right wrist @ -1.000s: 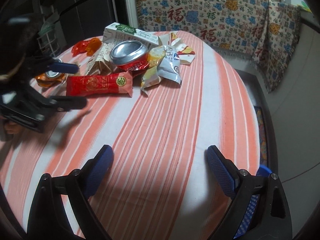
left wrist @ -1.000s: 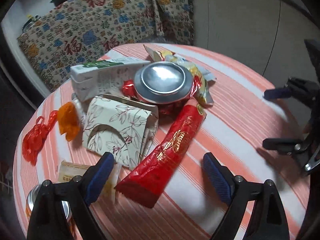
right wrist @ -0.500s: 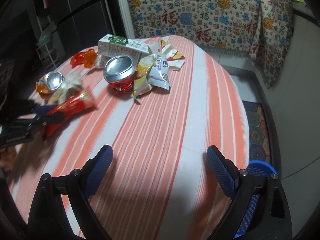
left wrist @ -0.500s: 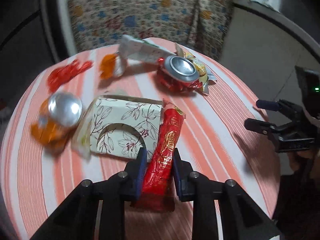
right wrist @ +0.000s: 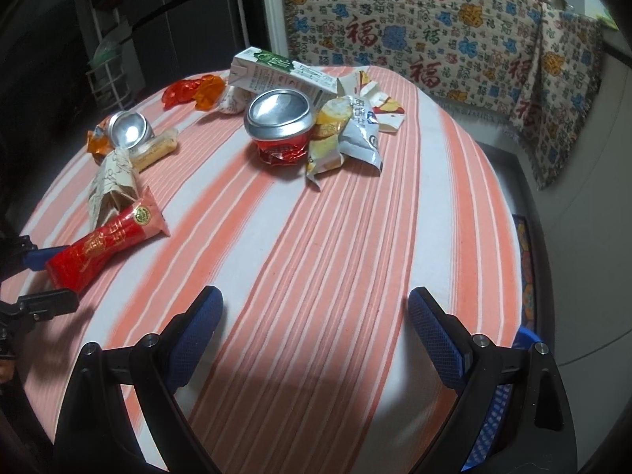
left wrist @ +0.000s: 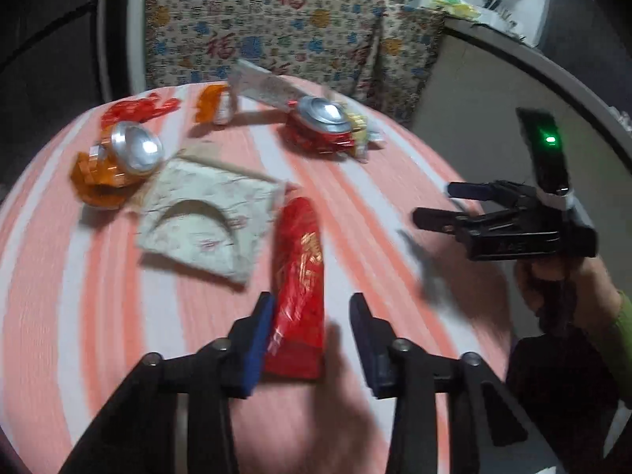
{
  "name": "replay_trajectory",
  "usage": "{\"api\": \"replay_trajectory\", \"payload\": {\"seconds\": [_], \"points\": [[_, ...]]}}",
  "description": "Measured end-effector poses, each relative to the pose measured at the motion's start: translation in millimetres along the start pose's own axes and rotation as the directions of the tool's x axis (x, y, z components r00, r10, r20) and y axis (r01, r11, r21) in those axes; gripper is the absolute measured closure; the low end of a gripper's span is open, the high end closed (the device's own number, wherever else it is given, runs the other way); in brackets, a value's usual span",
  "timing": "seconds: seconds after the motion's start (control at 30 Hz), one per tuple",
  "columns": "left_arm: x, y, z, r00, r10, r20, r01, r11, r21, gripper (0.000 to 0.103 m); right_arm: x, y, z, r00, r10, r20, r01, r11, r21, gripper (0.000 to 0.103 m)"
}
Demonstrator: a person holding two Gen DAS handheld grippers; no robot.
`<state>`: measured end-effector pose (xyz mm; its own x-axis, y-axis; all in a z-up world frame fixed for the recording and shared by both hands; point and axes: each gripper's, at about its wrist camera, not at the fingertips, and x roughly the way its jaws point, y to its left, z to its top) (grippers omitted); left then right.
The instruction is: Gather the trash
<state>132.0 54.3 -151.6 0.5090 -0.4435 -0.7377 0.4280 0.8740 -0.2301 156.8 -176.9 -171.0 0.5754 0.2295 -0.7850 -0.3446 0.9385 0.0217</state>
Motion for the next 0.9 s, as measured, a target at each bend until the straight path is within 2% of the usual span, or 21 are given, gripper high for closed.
{"api": "replay_trajectory", "payload": {"seconds": [0.1, 0.17, 0.23, 0.33, 0.37, 0.43, 0.47, 0.57, 0.63, 0.7, 0.8, 0.83, 0.87, 0.9], "points": [[10.2, -20.8, 5.1, 0.990, -0.144, -0.003, 0.144, 0.990, 0.013, 0.062, -2.2, -8.2, 4.1, 1.000, -0.016, 0.010, 0.016, 0.999, 0.028, 0.008], [11.4, -29.2, 4.3, 0.988, -0.150, -0.017, 0.151, 0.988, 0.026, 0.058, -4.9, -16.7, 5.9, 1.000, -0.023, 0.017, 0.021, 0.998, 0.065, 0.008], [3.1, -29.1, -0.4, 0.994, -0.106, -0.005, 0.106, 0.993, 0.047, 0.048, -7.3, -22.2, 6.9, 1.000, -0.017, 0.020, 0.015, 0.995, 0.097, 0.008], [-18.1, -12.0, -9.1, 0.999, 0.003, 0.033, -0.005, 0.999, 0.033, 0.044, -15.0, -13.1, 10.5, 0.999, 0.027, 0.039, -0.031, 0.995, 0.094, 0.008], [-24.1, -3.1, -10.6, 0.998, 0.045, 0.045, -0.045, 0.999, 0.015, 0.042, -17.8, -5.1, 12.5, 0.997, 0.056, 0.048, -0.060, 0.995, 0.079, 0.008], [-34.1, 18.2, -9.7, 0.990, 0.119, 0.070, -0.118, 0.993, -0.030, 0.030, -24.6, 20.7, 13.7, 0.987, 0.148, 0.058, -0.149, 0.988, 0.026, 0.008], [-36.8, 30.0, -8.1, 0.986, 0.148, 0.076, -0.144, 0.988, -0.056, 0.027, -26.0, 34.0, 12.9, 0.979, 0.196, 0.052, -0.197, 0.980, 0.003, 0.008], [-35.8, 52.8, -4.3, 0.978, 0.197, 0.073, -0.190, 0.977, -0.092, 0.027, -20.7, 68.4, 8.0, 0.952, 0.305, 0.003, -0.305, 0.952, -0.025, 0.010], [-30.2, 60.8, -3.4, 0.975, 0.214, 0.055, -0.208, 0.973, -0.095, 0.027, -10.0, 82.7, 4.0, 0.950, 0.310, -0.041, -0.311, 0.950, -0.030, 0.012], [-21.8, 61.1, -4.0, 0.977, 0.209, 0.037, -0.206, 0.975, -0.085, 0.027, 0.8, 89.4, 0.3, 0.960, 0.274, -0.066, -0.277, 0.960, -0.047, 0.016], [-15.8, 55.4, -5.4, 0.978, 0.208, 0.023, -0.206, 0.977, -0.061, 0.027, 9.6, 94.7, -1.6, 0.977, 0.203, -0.070, -0.209, 0.973, -0.100, 0.039], [-14.8, 53.1, -5.6, 0.978, 0.209, 0.021, -0.208, 0.977, -0.057, 0.027, 10.5, 93.4, -0.3, 0.982, 0.174, -0.073, -0.181, 0.977, -0.114, 0.064], [-13.6, 49.3, -5.3, 0.978, 0.209, 0.025, -0.207, 0.977, -0.056, 0.027, 9.9, 87.5, 1.7, 0.985, 0.159, -0.067, -0.165, 0.981, -0.098, 0.080], [-12.1, 45.5, -4.9, 0.978, 0.208, 0.030, -0.206, 0.977, -0.057, 0.027, 9.8, 79.7, 2.4, 0.988, 0.142, -0.063, -0.146, 0.987, -0.073, 0.079]]}}
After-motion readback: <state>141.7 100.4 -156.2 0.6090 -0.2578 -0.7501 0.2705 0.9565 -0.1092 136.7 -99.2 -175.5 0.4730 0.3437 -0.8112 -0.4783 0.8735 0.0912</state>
